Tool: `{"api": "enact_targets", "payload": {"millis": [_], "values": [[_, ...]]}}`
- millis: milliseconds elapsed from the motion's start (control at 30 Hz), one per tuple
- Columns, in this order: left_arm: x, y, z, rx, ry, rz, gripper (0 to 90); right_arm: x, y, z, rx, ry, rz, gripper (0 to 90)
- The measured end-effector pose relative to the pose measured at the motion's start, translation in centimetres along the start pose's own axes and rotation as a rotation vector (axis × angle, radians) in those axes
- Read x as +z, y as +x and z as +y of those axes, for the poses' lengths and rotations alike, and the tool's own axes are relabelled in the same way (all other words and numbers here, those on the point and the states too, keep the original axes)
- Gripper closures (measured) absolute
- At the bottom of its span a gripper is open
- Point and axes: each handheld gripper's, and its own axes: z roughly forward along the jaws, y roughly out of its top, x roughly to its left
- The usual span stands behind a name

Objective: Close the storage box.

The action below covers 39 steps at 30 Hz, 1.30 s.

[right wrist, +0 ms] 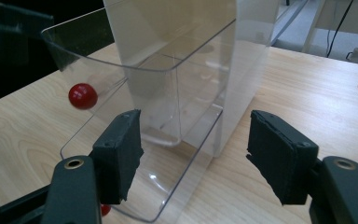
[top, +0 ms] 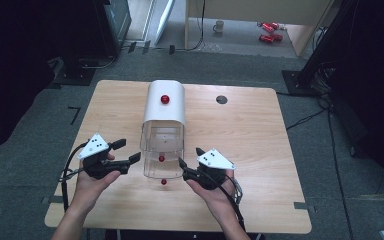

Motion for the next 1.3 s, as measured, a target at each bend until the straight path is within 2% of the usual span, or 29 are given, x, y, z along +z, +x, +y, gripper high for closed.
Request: {"api": "enact_targets", "payload": {"millis": [67, 133, 267, 600, 767, 933, 1167, 1300], "values": [[0.4, -0.1, -0.2, 0.008, 0.016, -0.003, 24.5, 0.3, 0.0, 0.1, 0.0, -0.001, 0.002, 35.1], [1.1, -0.1, -0.4, 0.018, 0.027, 0.001, 24.3, 1.0, -0.3, 0.3, -0.003, 0.0, 0.009, 31.2], [1.5, 0.3, -0.4, 0.003, 0.021, 0.011, 24.6, 1.6, -0.7, 0.5, -0.022, 0.021, 0.037, 27.0], [2.1, 0.5, 0.4, 0.001, 0.002, 0.028, 24.7, 2.1, -1.3, 1.5, -0.025, -0.002, 0.032, 28.2], [2.4, 0.7, 1.0, -0.01, -0.017, 0.046, 24.9, 2.9, -1.4, 1.9, -0.027, 0.001, 0.03, 28.3], [3.2, 1.1, 1.6, -0.023, -0.016, 0.071, 25.1, 3.9, -1.8, 2.1, -0.021, 0.003, 0.024, 28.5], [3.8, 1.4, 2.0, -0.035, -0.015, 0.093, 25.9, 5.0, -2.4, 2.3, -0.02, 0.009, 0.024, 28.1], [4.1, 1.6, 2.0, -0.055, -0.024, 0.104, 26.1, 5.4, -2.7, 2.5, -0.013, 0.006, 0.03, 29.1]]}}
